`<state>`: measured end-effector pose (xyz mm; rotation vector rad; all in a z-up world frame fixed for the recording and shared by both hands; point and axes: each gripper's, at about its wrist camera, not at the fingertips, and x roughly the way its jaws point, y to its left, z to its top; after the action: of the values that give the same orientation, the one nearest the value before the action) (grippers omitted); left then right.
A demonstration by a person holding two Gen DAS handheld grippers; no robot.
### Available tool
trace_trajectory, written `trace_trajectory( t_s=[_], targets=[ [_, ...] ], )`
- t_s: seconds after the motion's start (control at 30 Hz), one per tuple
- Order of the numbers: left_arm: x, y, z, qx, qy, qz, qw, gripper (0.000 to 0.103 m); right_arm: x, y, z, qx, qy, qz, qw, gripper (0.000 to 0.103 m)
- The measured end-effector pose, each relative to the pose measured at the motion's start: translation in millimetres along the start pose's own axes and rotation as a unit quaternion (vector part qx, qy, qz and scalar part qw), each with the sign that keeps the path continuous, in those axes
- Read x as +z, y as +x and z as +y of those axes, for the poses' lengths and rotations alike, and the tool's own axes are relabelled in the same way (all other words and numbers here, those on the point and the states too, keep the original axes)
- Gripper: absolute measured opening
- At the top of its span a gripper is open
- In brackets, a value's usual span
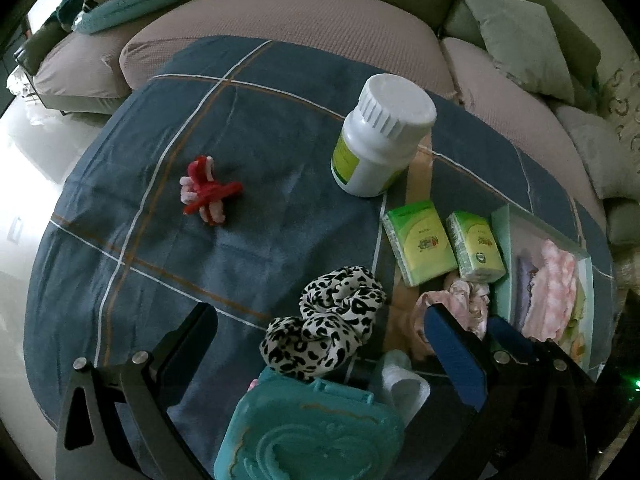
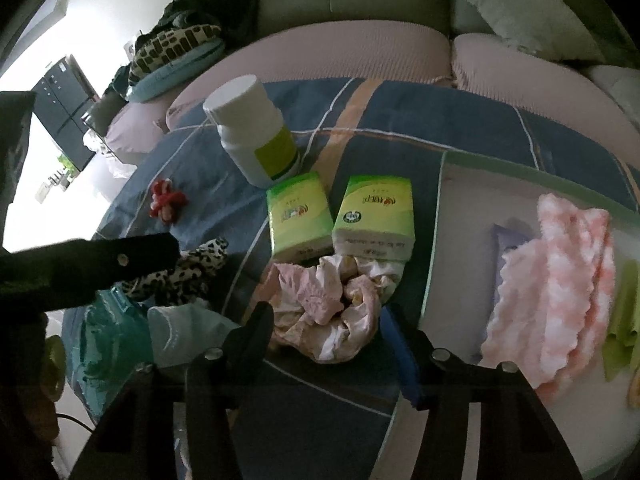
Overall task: Organize soft objects
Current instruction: 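Grasp the leopard-print scrunchie with the left tool while the right tool grasps the crumpled pink cloth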
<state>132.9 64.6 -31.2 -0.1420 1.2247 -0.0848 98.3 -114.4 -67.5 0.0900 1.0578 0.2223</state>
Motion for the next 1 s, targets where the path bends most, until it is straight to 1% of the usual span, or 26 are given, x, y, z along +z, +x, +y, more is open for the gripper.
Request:
trace_trajectory(
  t_s=[0.07,0.2,0.37,0.57,0.63,0.73,0.77,0.83,0.87,0.93,1.0],
  targets=[
    [0,2,0,0.008,0.003,0.003,1.0,0.103,0,4,1,0.001,0.0,0.007,1.0,0.055],
    [1,2,-1,0.01,0.005,0.003,0.9999,0.103,-2,11,2,-0.004,0.001,0.017,1.0,0.053],
    [1,2,-4,0.013,0.011,0.004,0.9998,0.103,-2,15,1,-0.005,0.003,0.017,1.0,0.053],
    [1,3,-4,0.016,0.013,0.005,0.9998,0.103,-2,20,9,-0.027,-0.016,0.016,0.999,0.052],
    [1,4,-5,0.019,0.013,0.007,0.9997,0.103,-3,23,12,-0.03,-0.02,0.022,0.999,0.045],
    [2,4,-5,0.022,0.017,0.007,0.9996,0.103,-5,24,14,-0.041,-0.026,0.021,0.999,0.04],
    [2,4,-6,0.021,0.018,0.006,0.9996,0.103,-5,23,13,-0.038,-0.025,0.019,0.999,0.038],
    [2,5,-6,0.022,0.02,0.006,0.9996,0.103,-5,22,11,-0.033,-0.021,0.015,0.999,0.031],
    [1,5,-6,0.022,0.021,0.006,0.9995,0.103,-5,21,10,-0.031,-0.02,0.014,0.999,0.029],
    [1,6,-7,0.023,0.024,0.006,0.9994,0.101,-4,20,9,-0.028,-0.02,0.01,0.999,0.022],
    [1,5,-8,0.021,0.026,0.004,0.9994,0.099,-4,18,8,-0.026,-0.02,0.005,0.999,0.019]
  ],
)
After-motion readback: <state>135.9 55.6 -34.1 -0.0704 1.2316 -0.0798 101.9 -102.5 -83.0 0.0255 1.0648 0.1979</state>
